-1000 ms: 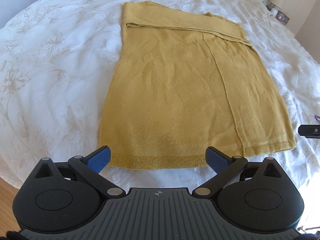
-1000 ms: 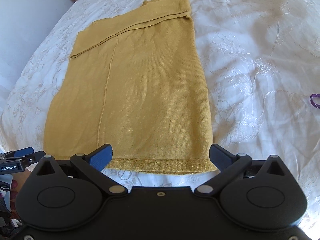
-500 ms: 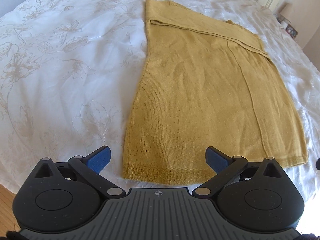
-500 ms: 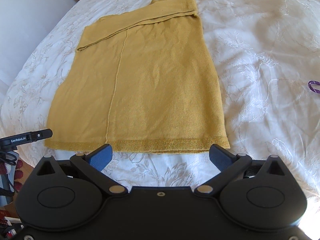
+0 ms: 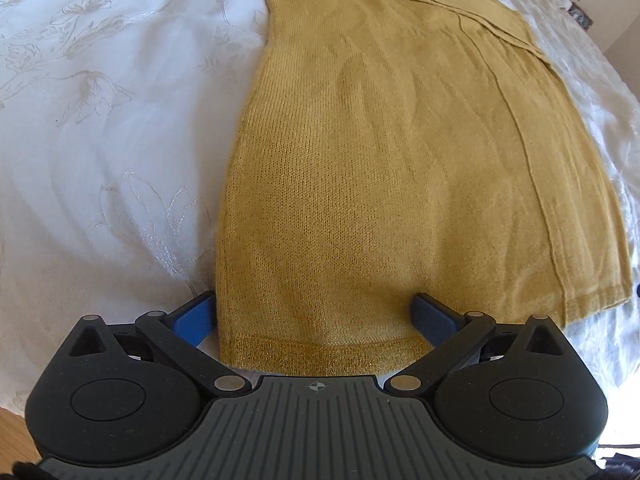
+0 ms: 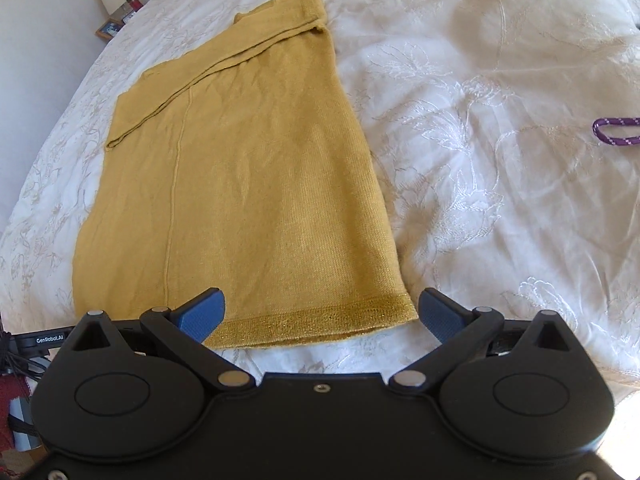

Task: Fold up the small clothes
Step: 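Lower both open grippers to the ribbed hem of the sweater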

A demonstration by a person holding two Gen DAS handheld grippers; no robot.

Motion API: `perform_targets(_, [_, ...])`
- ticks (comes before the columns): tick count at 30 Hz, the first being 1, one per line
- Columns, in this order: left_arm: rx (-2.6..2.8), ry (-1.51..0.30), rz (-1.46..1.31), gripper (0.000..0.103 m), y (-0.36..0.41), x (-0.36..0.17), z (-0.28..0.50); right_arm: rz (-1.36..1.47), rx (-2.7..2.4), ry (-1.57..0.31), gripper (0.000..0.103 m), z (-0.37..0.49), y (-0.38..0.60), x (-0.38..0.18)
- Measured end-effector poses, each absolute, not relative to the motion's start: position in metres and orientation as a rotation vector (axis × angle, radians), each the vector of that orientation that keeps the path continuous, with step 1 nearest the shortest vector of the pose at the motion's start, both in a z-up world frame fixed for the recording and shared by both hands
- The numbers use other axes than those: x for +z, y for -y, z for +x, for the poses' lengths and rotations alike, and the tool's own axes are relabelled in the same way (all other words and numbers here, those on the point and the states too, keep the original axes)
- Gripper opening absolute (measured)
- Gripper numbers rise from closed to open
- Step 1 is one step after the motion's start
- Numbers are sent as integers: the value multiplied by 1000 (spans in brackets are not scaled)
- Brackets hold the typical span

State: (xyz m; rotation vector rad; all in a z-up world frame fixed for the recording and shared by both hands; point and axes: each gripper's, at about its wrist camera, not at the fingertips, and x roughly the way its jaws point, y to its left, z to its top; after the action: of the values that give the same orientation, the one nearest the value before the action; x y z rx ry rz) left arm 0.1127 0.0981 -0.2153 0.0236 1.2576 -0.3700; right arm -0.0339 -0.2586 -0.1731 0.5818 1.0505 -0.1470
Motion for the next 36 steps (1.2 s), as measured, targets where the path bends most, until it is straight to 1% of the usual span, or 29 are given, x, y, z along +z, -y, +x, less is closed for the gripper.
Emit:
perform_targets(2, [-375, -1265, 29, 103, -99, -216, 114, 613, -165, -1060, 102, -31, 261, -178])
perform_targets(5, [-371, -1263, 33, 103, -97, -215, 114, 594, -120, -1021, 102, -26, 248, -170])
perform_targets(8, [-360, -1253, 41, 103, -93, -217, 113, 566, 90, -965, 102, -21, 221, -154])
perform_targets(10, [-353, -1250, 44, 103, -93, -217, 112, 502, 176, -927, 102, -22, 205, -142])
perform_targets(12, [-350, -1251, 45, 103, -93, -217, 112, 402, 91, -898, 102, -26, 202, -135])
perform_targets(15, [-350, -1252, 46, 103, -93, -217, 113, 404, -63, -967, 102, -24, 226, -151])
perform_targets(20, [-346, -1252, 48, 103, -95, -217, 112, 469, -143, -1063, 102, -18, 260, -179])
perform_targets(22, [-341, -1252, 52, 103, -94, -218, 113, 505, -104, -1052, 102, -15, 258, -178])
perform_targets(26, [-329, -1250, 60, 103, -91, -219, 113, 560, 182, -942, 102, -10, 226, -155])
perform_targets(29, [-323, -1252, 61, 103, -90, -219, 114, 501, 216, -878, 102, -15, 211, -139])
perform_targets(31, [-322, -1253, 63, 103, -91, -219, 114, 479, 98, -896, 102, -19, 219, -143])
perform_targets(36, [-319, -1248, 64, 103, -89, -220, 114, 544, -108, -997, 102, -24, 265, -172])
